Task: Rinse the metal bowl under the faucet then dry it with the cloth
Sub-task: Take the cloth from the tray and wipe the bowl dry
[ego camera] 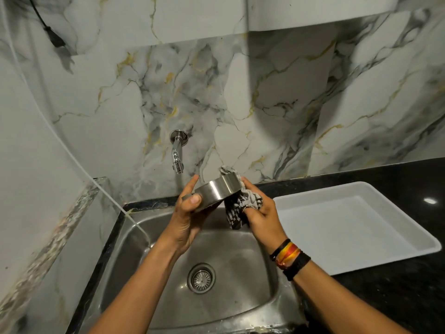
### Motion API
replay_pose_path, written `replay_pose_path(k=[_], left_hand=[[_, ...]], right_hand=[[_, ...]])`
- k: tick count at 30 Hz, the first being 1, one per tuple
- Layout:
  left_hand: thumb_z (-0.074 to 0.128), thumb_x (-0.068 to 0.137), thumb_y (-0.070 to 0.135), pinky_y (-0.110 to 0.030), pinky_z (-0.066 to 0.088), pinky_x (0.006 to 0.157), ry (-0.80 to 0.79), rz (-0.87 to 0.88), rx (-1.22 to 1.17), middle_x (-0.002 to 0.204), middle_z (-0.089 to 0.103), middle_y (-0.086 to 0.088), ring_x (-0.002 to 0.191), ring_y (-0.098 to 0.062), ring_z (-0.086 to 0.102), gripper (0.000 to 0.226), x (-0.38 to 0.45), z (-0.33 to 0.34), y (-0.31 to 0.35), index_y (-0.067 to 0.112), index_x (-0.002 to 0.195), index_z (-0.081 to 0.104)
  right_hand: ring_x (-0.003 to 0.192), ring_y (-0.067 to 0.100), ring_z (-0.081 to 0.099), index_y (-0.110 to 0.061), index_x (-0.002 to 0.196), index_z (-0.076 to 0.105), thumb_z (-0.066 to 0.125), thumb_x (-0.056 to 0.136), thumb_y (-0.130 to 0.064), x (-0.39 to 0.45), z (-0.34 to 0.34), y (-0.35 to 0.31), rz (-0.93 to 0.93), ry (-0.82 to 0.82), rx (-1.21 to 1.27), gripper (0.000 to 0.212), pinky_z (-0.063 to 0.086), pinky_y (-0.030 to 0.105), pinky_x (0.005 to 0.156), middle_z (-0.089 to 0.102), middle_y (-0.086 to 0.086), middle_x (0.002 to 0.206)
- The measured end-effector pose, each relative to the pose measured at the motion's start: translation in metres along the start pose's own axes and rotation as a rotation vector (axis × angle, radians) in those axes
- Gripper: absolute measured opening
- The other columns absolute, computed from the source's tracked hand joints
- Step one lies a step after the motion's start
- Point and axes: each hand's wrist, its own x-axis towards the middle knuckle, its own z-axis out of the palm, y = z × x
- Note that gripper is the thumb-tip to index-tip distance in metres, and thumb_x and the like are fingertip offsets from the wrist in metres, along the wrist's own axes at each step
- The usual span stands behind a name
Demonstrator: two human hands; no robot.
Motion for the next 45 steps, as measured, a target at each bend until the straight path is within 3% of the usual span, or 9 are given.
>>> replay_pose_path(k=[6,9,12,17,22,31,37,41,45], left_hand=[[0.095,0.054,0.044,-0.044,0.051,0.113,0.175,0.048,0.091,0.147,0.066,-0.010,0.132,-0.024,0.067,0.128,0.007,-0.010,-0.008,0.027,0.165,0.034],[0.087,0.069,0.044,-0.034,0.062,0.093,0.166,0.066,0.181,0.150,0.063,-0.012,0.127,-0.021,0.070,0.111,0.009,-0.009,-0.013,0.020,0.164,0.034],[0.090,0.063,0.035,-0.042,0.056,0.105,0.100,0.033,0.125,0.147,0.066,-0.007,0.130,-0.024,0.068,0.121,0.005,-0.010,-0.014,0.030,0.167,0.028],[0.093,0.064,0.025,-0.034,0.060,0.100,0.034,0.013,0.047,0.147,0.065,-0.018,0.124,-0.026,0.069,0.112,-0.003,-0.035,-0.003,0.023,0.162,0.038],[0.112,0.033,0.033,-0.036,0.063,0.096,0.029,-0.020,0.001,0.143,0.065,-0.018,0.107,-0.018,0.075,0.139,-0.005,-0.036,0.001,0.020,0.156,0.049],[0.110,0.036,0.043,-0.032,0.058,0.100,-0.104,-0.073,0.164,0.154,0.055,-0.018,0.133,-0.031,0.064,0.143,0.004,-0.023,-0.007,0.035,0.162,0.043],[0.098,0.058,0.017,-0.022,0.060,0.087,-0.186,-0.041,0.136,0.124,0.075,-0.012,0.100,-0.015,0.078,0.122,-0.003,-0.018,0.007,0.024,0.164,0.038],[0.084,0.054,0.003,-0.013,0.056,0.062,-0.223,-0.054,0.053,0.064,0.070,0.001,0.057,-0.004,0.069,0.121,-0.008,-0.014,0.014,0.019,0.163,0.033],[0.109,0.037,0.040,-0.022,0.058,0.088,-0.256,-0.057,0.110,0.131,0.072,-0.014,0.108,-0.019,0.075,0.143,-0.003,-0.007,0.013,0.029,0.162,0.040]], right_hand=[[0.155,0.016,0.030,-0.013,0.154,0.046,0.050,0.075,0.032,-0.025,0.009,-0.015,-0.286,-0.126,-0.228,0.090,0.034,0.026,0.121,0.041,0.000,0.163],[0.159,0.021,0.020,-0.011,0.153,0.047,0.056,0.078,0.030,-0.039,0.032,-0.013,-0.398,-0.215,-0.327,0.086,0.027,0.041,0.127,0.037,0.001,0.165],[0.157,0.022,0.025,-0.007,0.149,0.052,0.062,0.080,0.029,-0.034,0.031,-0.012,-0.384,-0.090,-0.262,0.079,0.030,0.049,0.125,0.042,0.004,0.163],[0.146,0.017,0.044,-0.005,0.144,0.055,0.068,0.075,0.022,-0.019,0.006,-0.022,-0.373,0.065,-0.215,0.076,0.037,0.037,0.121,0.053,0.007,0.147],[0.131,0.011,0.051,-0.011,0.147,0.056,0.067,0.079,0.014,-0.009,0.002,-0.017,-0.257,0.109,-0.181,0.073,0.040,0.021,0.114,0.052,0.008,0.131],[0.157,0.005,0.017,-0.023,0.163,0.025,0.061,0.084,0.018,-0.015,0.010,-0.011,-0.210,-0.071,-0.319,0.095,0.017,0.011,0.121,0.020,-0.009,0.171],[0.154,0.006,0.028,-0.029,0.164,0.019,0.071,0.090,0.005,-0.005,0.001,0.001,-0.099,-0.034,-0.241,0.097,0.029,0.044,0.126,0.030,-0.012,0.168],[0.146,0.005,0.045,-0.024,0.159,0.036,0.067,0.093,0.009,-0.003,-0.001,0.000,-0.085,0.040,-0.166,0.081,0.029,0.056,0.124,0.051,-0.015,0.155],[0.145,0.007,0.046,-0.015,0.159,0.035,0.060,0.094,0.018,-0.006,0.006,-0.004,-0.067,0.010,-0.087,0.077,0.035,0.041,0.123,0.051,-0.004,0.156]])
